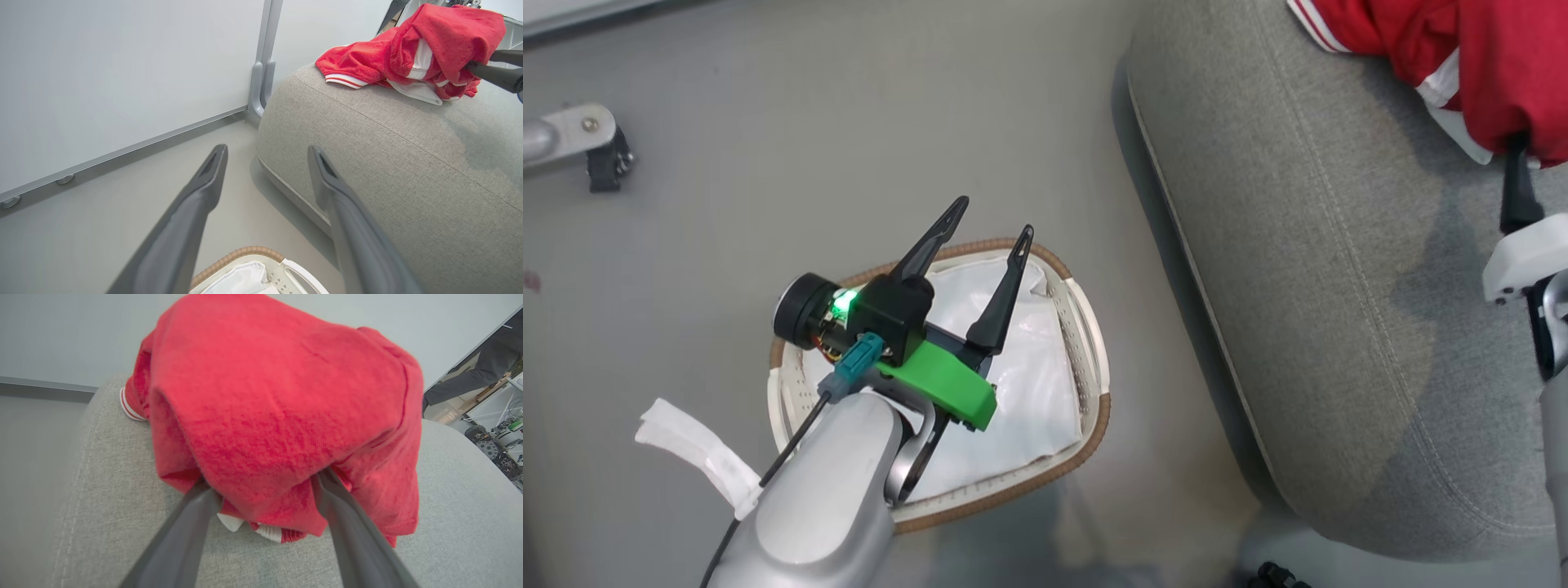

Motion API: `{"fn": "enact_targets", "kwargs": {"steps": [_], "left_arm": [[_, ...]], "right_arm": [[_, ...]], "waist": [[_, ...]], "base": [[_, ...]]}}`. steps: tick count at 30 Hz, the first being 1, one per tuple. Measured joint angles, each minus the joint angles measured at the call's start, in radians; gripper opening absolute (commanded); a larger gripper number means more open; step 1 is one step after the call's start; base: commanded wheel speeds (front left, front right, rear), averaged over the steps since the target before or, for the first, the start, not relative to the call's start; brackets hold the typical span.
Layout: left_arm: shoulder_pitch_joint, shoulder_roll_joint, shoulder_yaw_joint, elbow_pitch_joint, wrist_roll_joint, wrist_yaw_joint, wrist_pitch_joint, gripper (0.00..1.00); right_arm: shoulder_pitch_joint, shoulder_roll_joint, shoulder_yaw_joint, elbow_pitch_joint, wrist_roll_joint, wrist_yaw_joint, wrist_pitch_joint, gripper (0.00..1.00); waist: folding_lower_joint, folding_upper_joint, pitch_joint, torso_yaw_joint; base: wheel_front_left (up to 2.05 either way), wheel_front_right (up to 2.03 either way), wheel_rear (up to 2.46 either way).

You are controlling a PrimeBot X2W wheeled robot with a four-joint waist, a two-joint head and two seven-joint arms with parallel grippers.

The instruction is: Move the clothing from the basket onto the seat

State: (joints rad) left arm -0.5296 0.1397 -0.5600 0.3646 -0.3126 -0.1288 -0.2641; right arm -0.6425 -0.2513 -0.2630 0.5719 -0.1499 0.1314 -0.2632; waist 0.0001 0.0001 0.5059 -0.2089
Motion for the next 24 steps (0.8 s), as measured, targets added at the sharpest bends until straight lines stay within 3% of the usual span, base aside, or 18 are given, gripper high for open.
{"fn": "enact_targets", "kwargs": {"steps": [14,24], "left_arm": [[0.127,-0.031,0.137,-0.025,-0.010,0.000,0.000,1.00],[0.190,-0.058,0.200,-0.037,-0.012,0.000,0.000,1.00]], "right_arm": [[0.159,0.034,0.103,-0.086,0.035,0.000,0.000,1.00],[0.122,0.059,0.145,-0.109,0.013,0.000,0.000,1.00]], "waist": [[-0.0001,0.0000,-0.162,0.035],[-0.0001,-0.0001,-0.257,0.070]], "base": [[0.00,0.00,0.00],[0.00,0.00,0.00]]}}
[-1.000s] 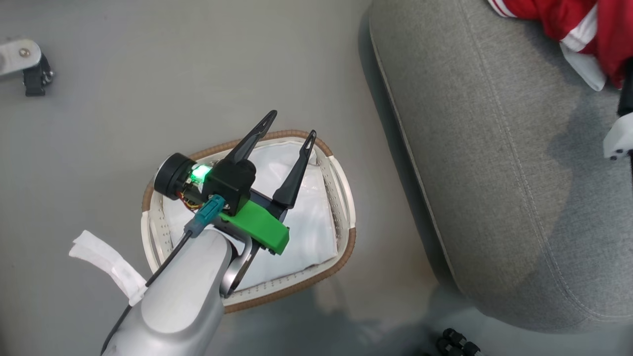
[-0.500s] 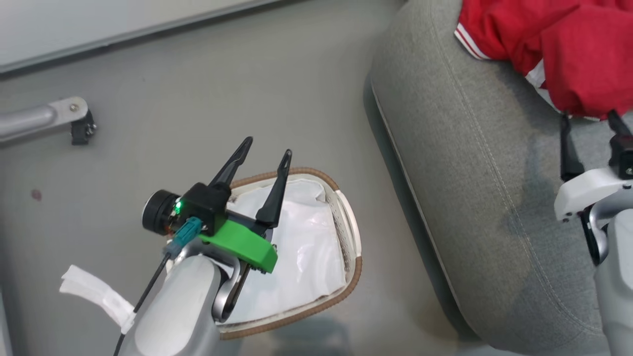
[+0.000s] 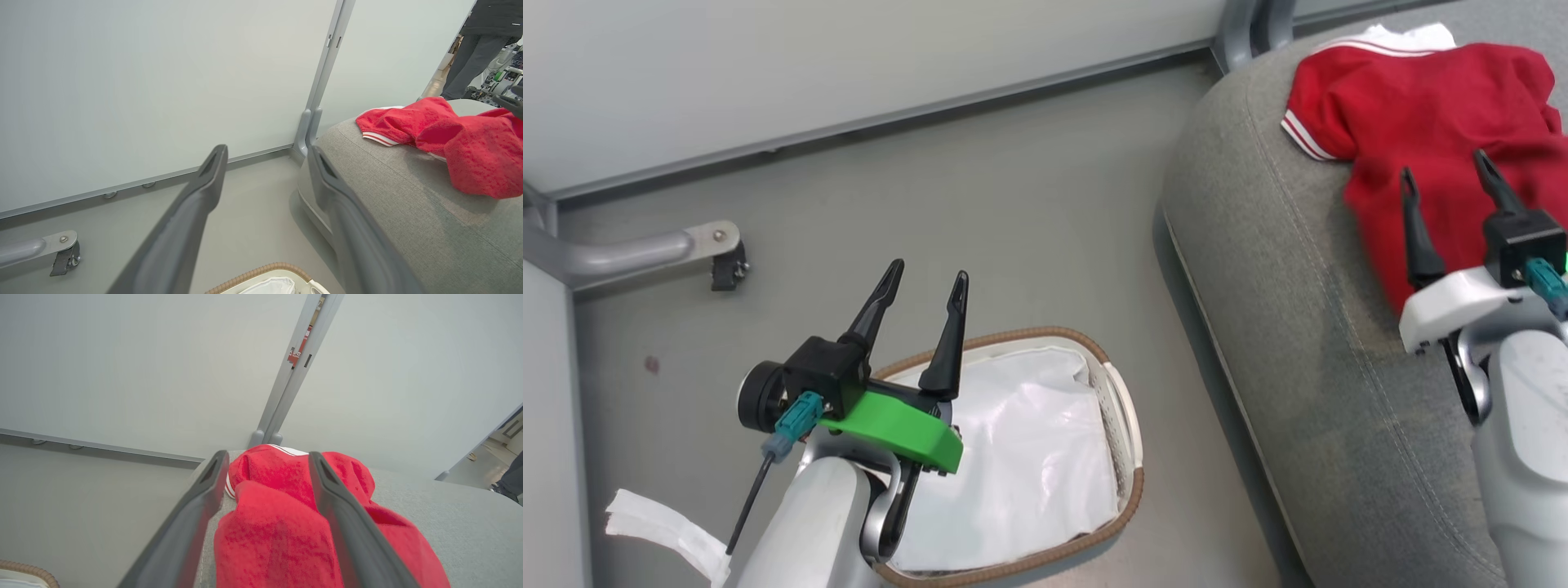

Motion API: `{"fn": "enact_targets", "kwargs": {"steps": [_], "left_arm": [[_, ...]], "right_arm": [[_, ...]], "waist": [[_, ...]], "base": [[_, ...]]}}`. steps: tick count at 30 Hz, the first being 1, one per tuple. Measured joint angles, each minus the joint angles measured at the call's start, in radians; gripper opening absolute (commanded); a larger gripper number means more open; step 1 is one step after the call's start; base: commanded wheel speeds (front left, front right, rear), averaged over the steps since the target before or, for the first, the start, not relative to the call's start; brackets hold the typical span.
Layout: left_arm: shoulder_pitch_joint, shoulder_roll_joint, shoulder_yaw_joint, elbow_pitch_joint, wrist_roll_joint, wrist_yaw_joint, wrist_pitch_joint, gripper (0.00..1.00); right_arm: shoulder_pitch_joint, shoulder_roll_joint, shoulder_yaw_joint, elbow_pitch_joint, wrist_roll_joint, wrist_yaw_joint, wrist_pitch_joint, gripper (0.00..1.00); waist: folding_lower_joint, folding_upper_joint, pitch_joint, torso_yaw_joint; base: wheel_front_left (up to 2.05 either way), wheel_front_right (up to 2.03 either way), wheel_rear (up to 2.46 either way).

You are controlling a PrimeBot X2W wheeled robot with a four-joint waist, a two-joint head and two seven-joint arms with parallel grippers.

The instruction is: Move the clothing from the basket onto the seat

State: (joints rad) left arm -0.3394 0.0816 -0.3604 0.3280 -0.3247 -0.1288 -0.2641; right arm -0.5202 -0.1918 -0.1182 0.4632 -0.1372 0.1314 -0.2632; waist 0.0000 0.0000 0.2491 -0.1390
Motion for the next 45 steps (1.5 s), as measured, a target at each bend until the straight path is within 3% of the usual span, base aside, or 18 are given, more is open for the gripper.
{"fn": "enact_targets", "kwargs": {"steps": [6,12,19,33,45], "left_arm": [[0.027,-0.015,0.044,-0.005,0.000,0.000,0.000,1.00],[0.079,-0.026,0.155,-0.009,0.000,0.002,0.000,1.00],[0.163,-0.030,0.267,-0.009,0.002,0.024,0.000,1.00],[0.292,-0.031,0.294,-0.009,-0.041,0.058,0.000,1.00],[0.320,-0.032,0.309,-0.014,-0.044,0.068,0.000,1.00]], "right_arm": [[-0.048,0.017,0.056,0.017,0.001,0.000,0.000,1.00],[-0.049,0.059,0.121,0.013,0.029,0.000,0.000,1.00],[0.037,0.117,0.156,-0.023,0.061,0.000,0.000,1.00],[0.295,0.143,0.173,-0.119,0.192,0.000,0.000,1.00],[0.359,0.143,0.134,-0.145,0.217,0.000,0.000,1.00]], "waist": [[0.0000,0.0000,-0.049,0.027],[0.0000,0.0000,-0.095,0.056],[0.0000,0.0000,-0.145,0.091],[0.0000,0.0000,-0.194,0.118],[0.0000,0.0000,-0.216,0.096]], "base": [[0.00,0.00,0.00],[0.00,0.00,0.00],[0.00,0.00,0.00],[0.00,0.00,0.00],[0.00,0.00,0.00]]}}
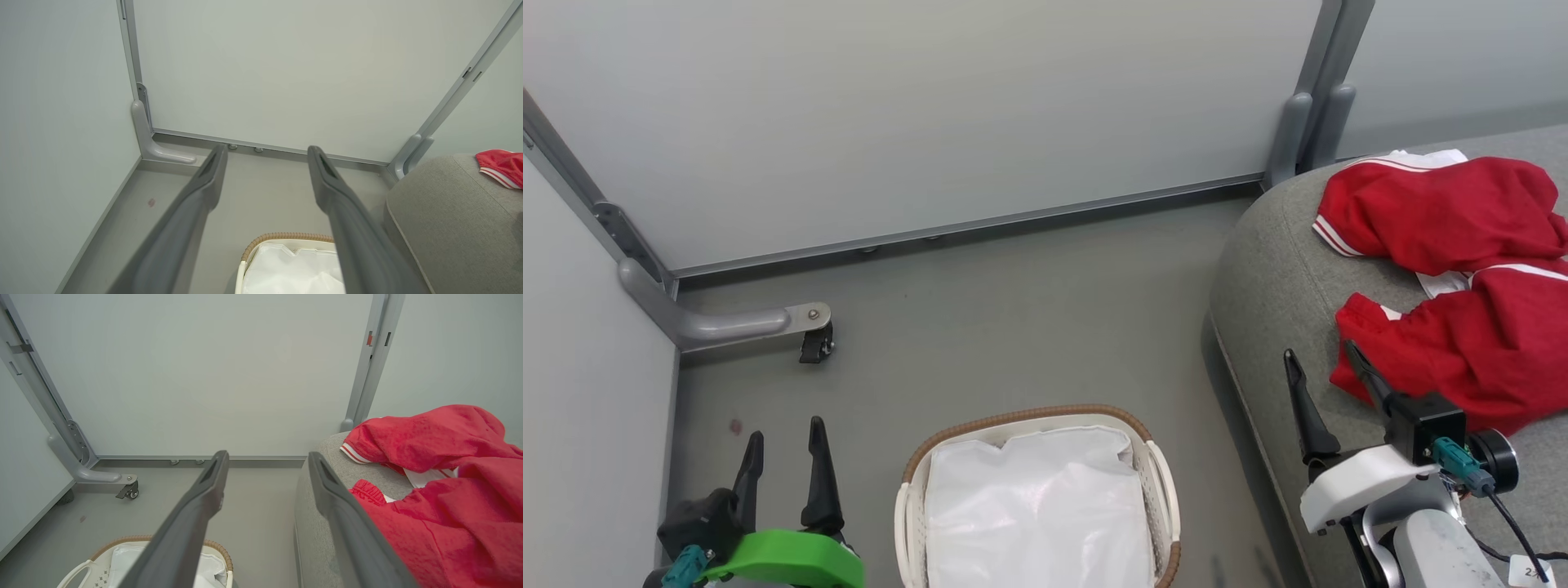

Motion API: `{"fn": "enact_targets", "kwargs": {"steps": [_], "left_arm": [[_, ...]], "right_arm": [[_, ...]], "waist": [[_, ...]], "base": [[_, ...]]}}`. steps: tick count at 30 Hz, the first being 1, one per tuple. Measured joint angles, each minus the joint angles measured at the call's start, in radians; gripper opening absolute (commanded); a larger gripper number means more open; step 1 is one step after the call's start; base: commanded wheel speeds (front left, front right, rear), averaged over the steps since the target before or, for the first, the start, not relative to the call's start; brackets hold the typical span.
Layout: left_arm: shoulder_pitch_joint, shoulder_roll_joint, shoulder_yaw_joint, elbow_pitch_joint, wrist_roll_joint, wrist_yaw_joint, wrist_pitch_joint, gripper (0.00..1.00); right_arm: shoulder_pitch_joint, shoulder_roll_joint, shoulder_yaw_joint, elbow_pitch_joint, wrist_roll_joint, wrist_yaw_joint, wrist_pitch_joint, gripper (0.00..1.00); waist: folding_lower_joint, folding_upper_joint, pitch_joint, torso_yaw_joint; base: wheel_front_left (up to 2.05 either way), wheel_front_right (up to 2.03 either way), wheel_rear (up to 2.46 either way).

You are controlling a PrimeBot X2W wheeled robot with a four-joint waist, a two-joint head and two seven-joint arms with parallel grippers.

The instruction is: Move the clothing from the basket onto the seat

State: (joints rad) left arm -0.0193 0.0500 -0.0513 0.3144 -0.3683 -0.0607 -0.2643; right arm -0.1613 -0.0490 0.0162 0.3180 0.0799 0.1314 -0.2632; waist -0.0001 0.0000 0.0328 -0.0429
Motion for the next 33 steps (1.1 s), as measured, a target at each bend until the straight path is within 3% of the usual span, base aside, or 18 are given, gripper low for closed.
{"fn": "enact_targets", "kwargs": {"steps": [15,16,22,33], "left_arm": [[0.000,0.000,0.005,0.009,0.002,0.000,0.000,1.00],[0.000,-0.001,0.005,0.015,0.002,0.000,0.000,0.00],[0.008,-0.006,0.005,0.058,-0.015,0.000,0.010,0.00],[0.007,-0.007,0.026,0.045,-0.198,-0.005,0.063,0.00]], "right_arm": [[-0.002,0.000,0.021,0.001,0.000,0.000,0.000,1.00],[-0.001,0.001,0.021,0.005,0.000,0.000,0.000,0.00],[0.032,0.009,0.019,0.051,0.020,0.000,0.014,0.00],[0.032,0.009,-0.003,0.038,0.244,0.000,0.066,0.00]], "waist": [[0.0001,0.0000,-0.001,0.013],[0.0000,0.0000,-0.001,0.013],[0.0000,0.0000,-0.002,0.014],[0.0000,0.0000,-0.004,0.016]], "base": [[0.00,0.00,0.00],[0.00,0.00,0.00],[0.00,0.00,0.00],[0.00,0.00,0.00]]}}
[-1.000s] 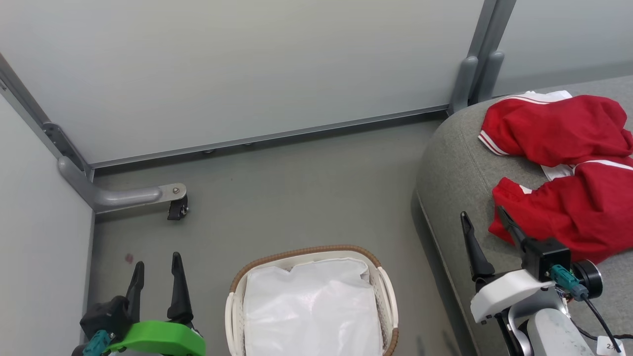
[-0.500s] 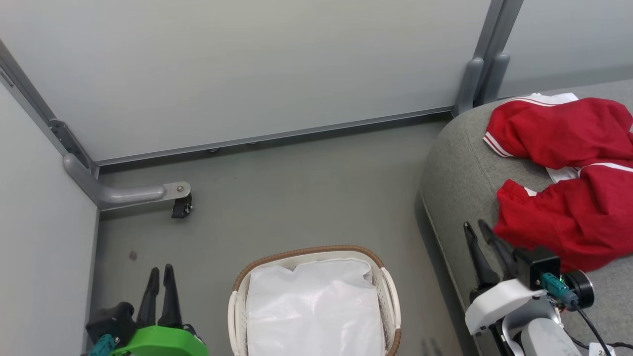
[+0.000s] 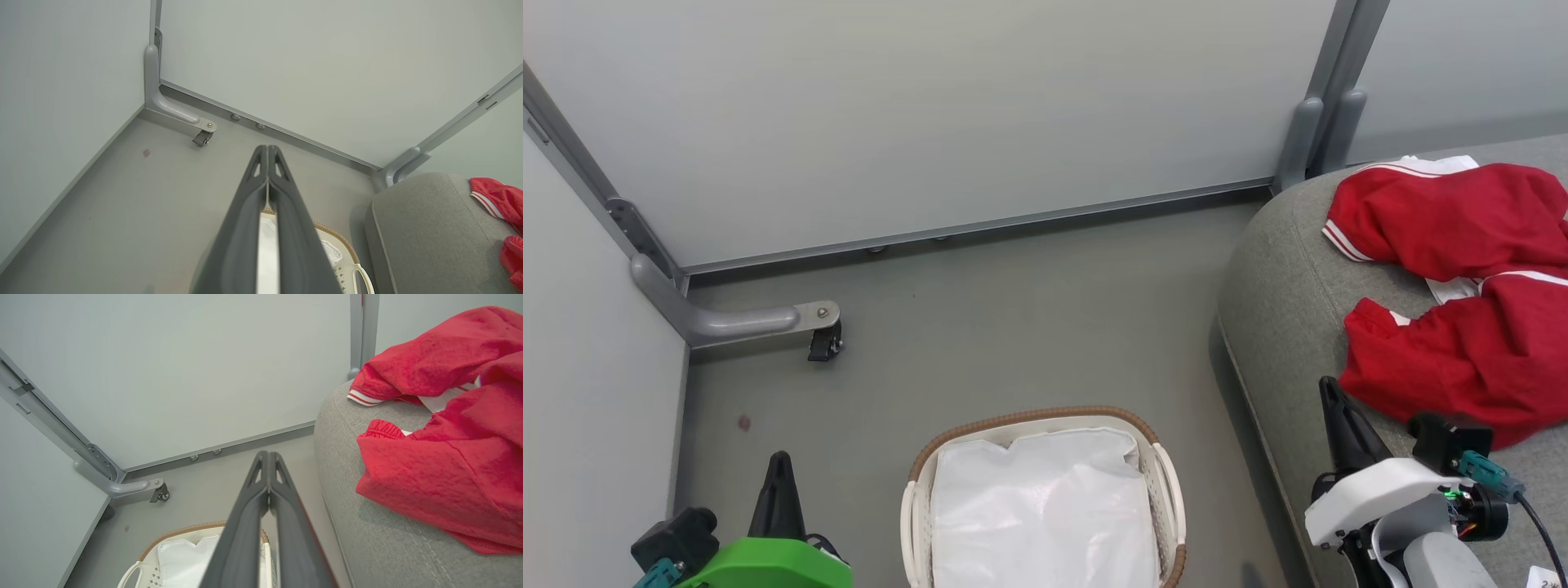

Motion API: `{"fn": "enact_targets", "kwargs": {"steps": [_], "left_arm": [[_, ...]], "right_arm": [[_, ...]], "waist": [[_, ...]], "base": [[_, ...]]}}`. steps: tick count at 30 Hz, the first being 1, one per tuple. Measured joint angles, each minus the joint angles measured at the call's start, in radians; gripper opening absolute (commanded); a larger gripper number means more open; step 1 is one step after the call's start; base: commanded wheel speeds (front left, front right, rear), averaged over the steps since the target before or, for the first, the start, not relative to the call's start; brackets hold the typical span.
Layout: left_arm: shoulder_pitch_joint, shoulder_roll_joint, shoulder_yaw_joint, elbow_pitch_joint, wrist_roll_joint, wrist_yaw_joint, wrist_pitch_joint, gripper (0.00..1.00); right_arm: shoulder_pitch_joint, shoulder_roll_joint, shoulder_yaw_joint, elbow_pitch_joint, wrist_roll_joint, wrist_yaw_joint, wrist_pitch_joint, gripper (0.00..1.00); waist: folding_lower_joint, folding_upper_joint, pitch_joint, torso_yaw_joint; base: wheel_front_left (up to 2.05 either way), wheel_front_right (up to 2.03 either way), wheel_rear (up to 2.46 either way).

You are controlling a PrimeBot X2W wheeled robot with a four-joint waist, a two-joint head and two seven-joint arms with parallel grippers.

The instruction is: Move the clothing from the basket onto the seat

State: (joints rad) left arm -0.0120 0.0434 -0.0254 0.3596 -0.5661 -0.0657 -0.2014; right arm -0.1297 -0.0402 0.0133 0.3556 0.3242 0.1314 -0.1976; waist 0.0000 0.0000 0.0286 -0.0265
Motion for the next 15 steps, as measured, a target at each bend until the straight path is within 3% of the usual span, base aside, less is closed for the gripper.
{"fn": "enact_targets", "kwargs": {"steps": [15], "left_arm": [[-0.010,0.000,0.029,-0.026,-0.223,-0.015,0.068,0.00]], "right_arm": [[0.002,-0.001,-0.026,-0.026,0.275,0.000,0.067,0.00]], "waist": [[0.0000,0.0000,-0.004,0.004]], "base": [[0.00,0.00,0.00]]}}
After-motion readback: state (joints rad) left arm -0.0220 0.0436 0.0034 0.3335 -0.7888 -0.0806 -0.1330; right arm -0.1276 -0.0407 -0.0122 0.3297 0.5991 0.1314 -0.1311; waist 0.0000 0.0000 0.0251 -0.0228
